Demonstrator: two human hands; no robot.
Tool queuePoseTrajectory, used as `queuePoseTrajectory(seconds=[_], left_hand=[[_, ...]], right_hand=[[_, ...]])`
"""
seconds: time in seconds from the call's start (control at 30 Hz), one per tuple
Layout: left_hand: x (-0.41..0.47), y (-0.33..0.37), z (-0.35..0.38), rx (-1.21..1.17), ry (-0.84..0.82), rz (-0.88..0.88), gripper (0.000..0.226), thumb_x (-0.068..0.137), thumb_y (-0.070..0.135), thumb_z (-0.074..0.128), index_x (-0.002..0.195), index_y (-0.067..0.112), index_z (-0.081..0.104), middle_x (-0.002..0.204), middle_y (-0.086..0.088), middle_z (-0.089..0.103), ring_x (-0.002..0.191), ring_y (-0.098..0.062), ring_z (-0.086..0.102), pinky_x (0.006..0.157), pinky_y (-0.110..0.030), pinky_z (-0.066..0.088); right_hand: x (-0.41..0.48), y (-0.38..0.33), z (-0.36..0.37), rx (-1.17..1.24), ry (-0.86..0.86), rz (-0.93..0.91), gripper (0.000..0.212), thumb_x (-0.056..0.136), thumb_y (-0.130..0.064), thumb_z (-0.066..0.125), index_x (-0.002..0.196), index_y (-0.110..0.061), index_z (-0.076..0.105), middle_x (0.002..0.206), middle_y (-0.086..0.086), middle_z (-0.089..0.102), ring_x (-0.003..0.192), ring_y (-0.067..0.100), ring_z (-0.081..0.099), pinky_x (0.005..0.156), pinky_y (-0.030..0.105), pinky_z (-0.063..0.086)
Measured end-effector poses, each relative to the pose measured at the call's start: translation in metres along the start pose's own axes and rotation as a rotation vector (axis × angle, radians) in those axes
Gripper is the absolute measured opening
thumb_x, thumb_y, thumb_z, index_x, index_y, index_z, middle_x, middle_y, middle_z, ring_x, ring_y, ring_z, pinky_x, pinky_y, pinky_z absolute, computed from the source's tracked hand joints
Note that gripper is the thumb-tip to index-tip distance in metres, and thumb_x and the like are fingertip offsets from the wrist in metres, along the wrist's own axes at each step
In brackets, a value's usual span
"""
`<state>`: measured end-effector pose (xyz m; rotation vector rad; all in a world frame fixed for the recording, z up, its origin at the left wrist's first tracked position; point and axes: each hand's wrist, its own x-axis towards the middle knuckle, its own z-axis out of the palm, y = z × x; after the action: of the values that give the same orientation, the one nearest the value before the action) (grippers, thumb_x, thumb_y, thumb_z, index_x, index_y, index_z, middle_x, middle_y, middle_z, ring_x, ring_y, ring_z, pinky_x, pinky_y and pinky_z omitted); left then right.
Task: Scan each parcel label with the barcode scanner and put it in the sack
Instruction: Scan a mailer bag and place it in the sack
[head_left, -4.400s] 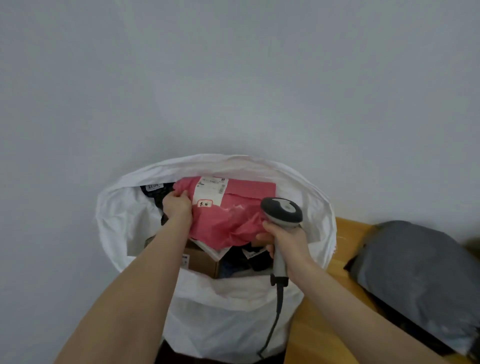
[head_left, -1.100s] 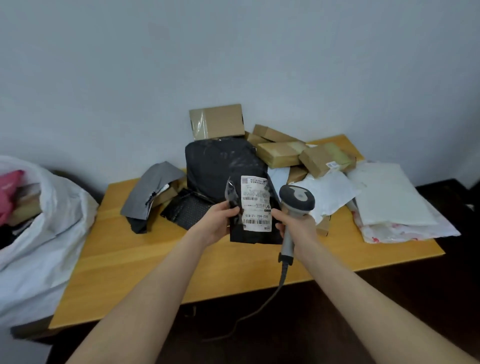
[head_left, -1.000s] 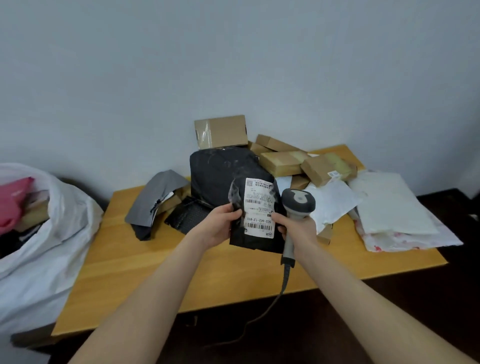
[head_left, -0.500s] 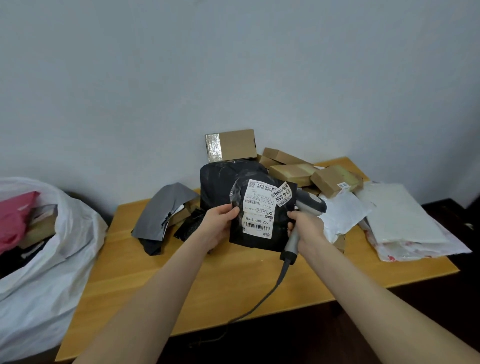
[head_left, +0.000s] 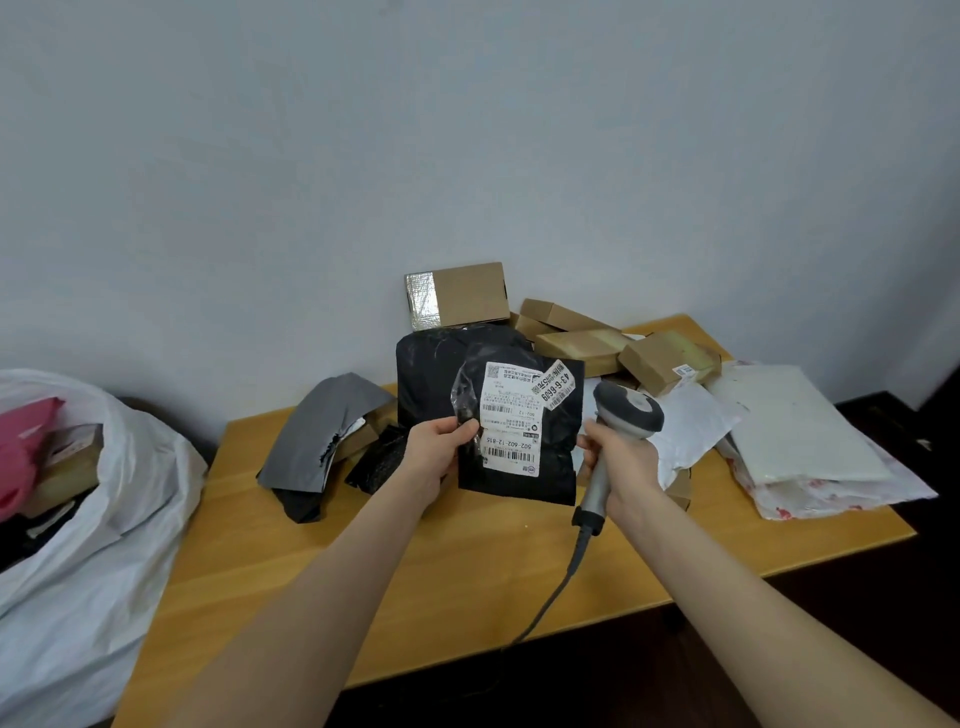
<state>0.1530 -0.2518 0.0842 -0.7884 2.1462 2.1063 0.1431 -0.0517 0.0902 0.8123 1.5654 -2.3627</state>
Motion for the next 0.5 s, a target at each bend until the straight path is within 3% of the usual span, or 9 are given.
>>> queuePoseTrajectory(seconds=[0.07,0.17,0.3,0.4,0.5], left_hand=[[0.001,-0.001,0.000,-0.014,0.032,0.008,0.011,0.092,0.011,0.063,0.098,0.008,0.071,0.092,-0.005,0.073,0.087,-0.019,0.068,0.080,-0.031,0.056],[0.000,-0.003,0.003,-0.032,0.065,0.017,0.010,0.092,0.009,0.062,0.097,0.007,0.070,0.089,-0.003,0.072,0.080,-0.014,0.067,0.065,-0.023,0.054],[0.000,-0.013,0.009,-0.040,0.134,-0.013,0.013,0.089,0.011,0.066,0.101,0.007,0.070,0.096,-0.006,0.072,0.092,-0.020,0.066,0.076,-0.031,0.053],[-0.002,-0.020,0.012,-0.067,0.140,-0.051,0.007,0.088,0.010,0.068,0.094,0.009,0.070,0.094,-0.007,0.072,0.097,-0.027,0.066,0.090,-0.043,0.053],[-0.005,-0.024,0.014,-0.110,0.149,-0.067,0.014,0.088,0.007,0.066,0.102,0.003,0.066,0.101,-0.011,0.070,0.085,-0.020,0.065,0.083,-0.036,0.054]], right_hand=[[-0.009,0.000,-0.005,-0.006,-0.010,-0.018,0.011,0.086,-0.014,0.072,0.084,-0.006,0.064,0.069,0.008,0.064,0.051,0.013,0.053,0.058,0.028,0.048],[-0.033,0.005,-0.011,-0.166,-0.126,-0.045,0.014,0.085,-0.015,0.072,0.085,-0.005,0.064,0.057,0.007,0.061,0.046,0.015,0.053,0.051,0.028,0.046],[-0.068,0.022,-0.008,-0.283,-0.217,-0.028,0.013,0.085,-0.012,0.072,0.085,-0.002,0.064,0.056,0.011,0.060,0.044,0.017,0.052,0.046,0.027,0.044],[-0.078,0.030,-0.008,-0.312,-0.255,-0.023,0.013,0.086,-0.015,0.071,0.084,-0.003,0.066,0.058,0.014,0.061,0.045,0.018,0.052,0.045,0.027,0.044],[-0.082,0.033,-0.010,-0.353,-0.278,-0.035,0.012,0.085,-0.012,0.070,0.078,-0.003,0.065,0.057,0.013,0.060,0.046,0.018,0.052,0.045,0.026,0.042]])
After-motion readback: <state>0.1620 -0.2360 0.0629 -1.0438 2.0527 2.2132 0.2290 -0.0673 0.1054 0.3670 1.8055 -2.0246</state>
